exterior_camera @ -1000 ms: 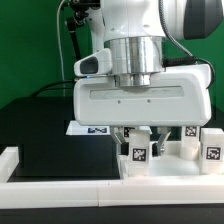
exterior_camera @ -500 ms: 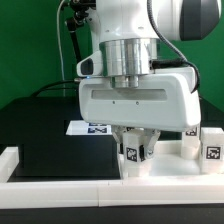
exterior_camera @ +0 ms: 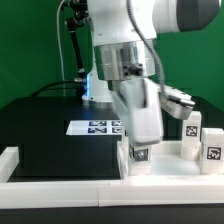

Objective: Assemble square table

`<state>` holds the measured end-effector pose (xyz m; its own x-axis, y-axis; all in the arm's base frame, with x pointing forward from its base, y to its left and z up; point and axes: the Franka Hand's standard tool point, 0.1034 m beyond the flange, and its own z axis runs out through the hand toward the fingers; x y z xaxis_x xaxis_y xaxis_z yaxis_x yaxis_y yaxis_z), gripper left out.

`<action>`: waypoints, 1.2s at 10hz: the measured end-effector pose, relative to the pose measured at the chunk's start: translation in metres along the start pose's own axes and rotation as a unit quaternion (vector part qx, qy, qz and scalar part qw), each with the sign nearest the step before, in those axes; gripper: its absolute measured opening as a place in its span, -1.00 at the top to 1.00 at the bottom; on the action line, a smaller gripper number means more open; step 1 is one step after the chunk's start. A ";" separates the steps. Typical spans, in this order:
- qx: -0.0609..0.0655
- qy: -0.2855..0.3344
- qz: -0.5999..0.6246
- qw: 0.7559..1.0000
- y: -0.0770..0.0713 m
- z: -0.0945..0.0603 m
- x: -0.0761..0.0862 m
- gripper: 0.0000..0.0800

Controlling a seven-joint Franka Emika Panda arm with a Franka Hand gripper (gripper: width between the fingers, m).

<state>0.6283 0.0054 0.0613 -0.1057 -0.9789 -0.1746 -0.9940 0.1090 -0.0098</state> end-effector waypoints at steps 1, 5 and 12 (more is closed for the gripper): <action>0.002 -0.019 0.069 0.997 0.000 0.000 0.002 0.29; -0.004 -0.010 0.154 0.988 0.005 0.004 0.005 0.29; 0.013 -0.036 0.141 0.989 0.013 -0.051 -0.018 -0.62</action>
Offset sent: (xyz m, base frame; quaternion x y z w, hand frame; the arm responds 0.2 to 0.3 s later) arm -0.0144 0.0015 0.0000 -0.0169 0.0549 0.1748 0.9829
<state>0.6154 0.0157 0.1146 -0.3762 -0.8942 -0.2427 -0.9239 0.3819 0.0246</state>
